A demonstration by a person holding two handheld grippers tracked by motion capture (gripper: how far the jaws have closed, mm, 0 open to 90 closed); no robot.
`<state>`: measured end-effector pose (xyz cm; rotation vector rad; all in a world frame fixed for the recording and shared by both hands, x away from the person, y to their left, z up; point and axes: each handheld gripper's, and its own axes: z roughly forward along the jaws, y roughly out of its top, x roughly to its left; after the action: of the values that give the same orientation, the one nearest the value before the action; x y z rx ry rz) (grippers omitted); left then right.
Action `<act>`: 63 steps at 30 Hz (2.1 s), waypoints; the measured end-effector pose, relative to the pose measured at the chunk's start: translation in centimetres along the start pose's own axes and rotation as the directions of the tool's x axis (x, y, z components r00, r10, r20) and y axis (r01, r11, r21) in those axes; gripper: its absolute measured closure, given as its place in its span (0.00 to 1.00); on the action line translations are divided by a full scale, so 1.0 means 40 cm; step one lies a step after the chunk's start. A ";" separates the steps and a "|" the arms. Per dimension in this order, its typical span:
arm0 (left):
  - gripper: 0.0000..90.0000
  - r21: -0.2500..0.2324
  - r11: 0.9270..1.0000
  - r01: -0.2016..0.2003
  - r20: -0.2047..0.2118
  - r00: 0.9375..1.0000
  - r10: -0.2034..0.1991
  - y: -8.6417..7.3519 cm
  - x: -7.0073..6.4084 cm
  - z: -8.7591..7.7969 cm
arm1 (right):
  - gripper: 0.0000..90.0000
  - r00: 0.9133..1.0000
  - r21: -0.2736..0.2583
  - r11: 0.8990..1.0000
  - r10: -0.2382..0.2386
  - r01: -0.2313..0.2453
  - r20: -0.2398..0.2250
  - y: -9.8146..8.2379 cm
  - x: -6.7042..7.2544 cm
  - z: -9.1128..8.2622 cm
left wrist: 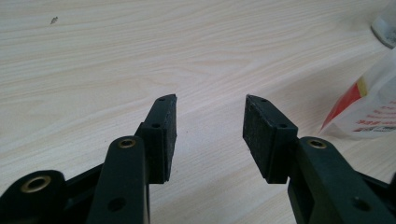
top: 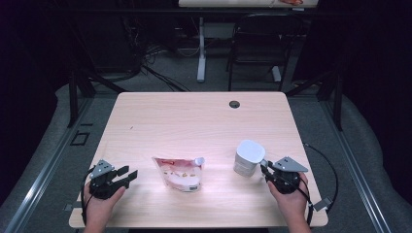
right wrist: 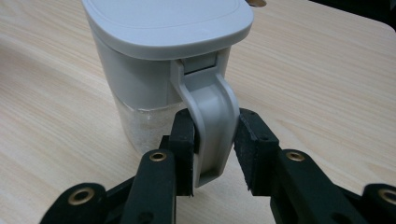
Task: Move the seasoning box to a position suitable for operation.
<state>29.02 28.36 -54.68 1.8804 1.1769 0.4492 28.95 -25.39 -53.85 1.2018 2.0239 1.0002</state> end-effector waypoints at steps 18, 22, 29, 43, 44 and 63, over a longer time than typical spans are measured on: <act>0.61 -0.006 1.000 -0.001 -0.001 1.000 0.001 0.002 -0.004 0.003 | 0.77 0.998 0.038 0.999 -0.028 0.031 -0.058 -0.016 0.032 -0.051; 0.61 0.007 1.000 -0.011 0.003 1.000 0.011 0.003 -0.006 0.002 | 0.77 0.996 0.040 0.998 -0.041 0.044 -0.076 -0.023 0.043 -0.066; 0.61 0.004 1.000 -0.011 0.002 1.000 0.011 0.002 -0.007 0.001 | 0.76 0.996 0.034 0.998 -0.044 0.047 -0.079 -0.039 0.046 -0.088; 0.61 0.003 1.000 -0.012 0.001 1.000 0.012 0.001 -0.008 0.005 | 0.76 0.999 0.008 1.000 0.012 -0.012 -0.042 -0.043 0.010 -0.078; 0.61 0.004 1.000 -0.013 0.001 1.000 0.013 0.001 -0.008 0.005 | 0.76 0.999 0.008 1.000 0.011 -0.011 -0.037 -0.042 0.008 -0.076; 0.61 -0.001 1.000 -0.007 -0.001 1.000 0.007 0.001 -0.007 0.002 | 0.85 0.997 -0.029 0.998 0.054 -0.055 -0.047 -0.022 -0.005 -0.130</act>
<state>28.97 28.07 -54.66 1.8841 1.1715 0.4548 24.62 -27.44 -51.68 1.2345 2.0138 1.0904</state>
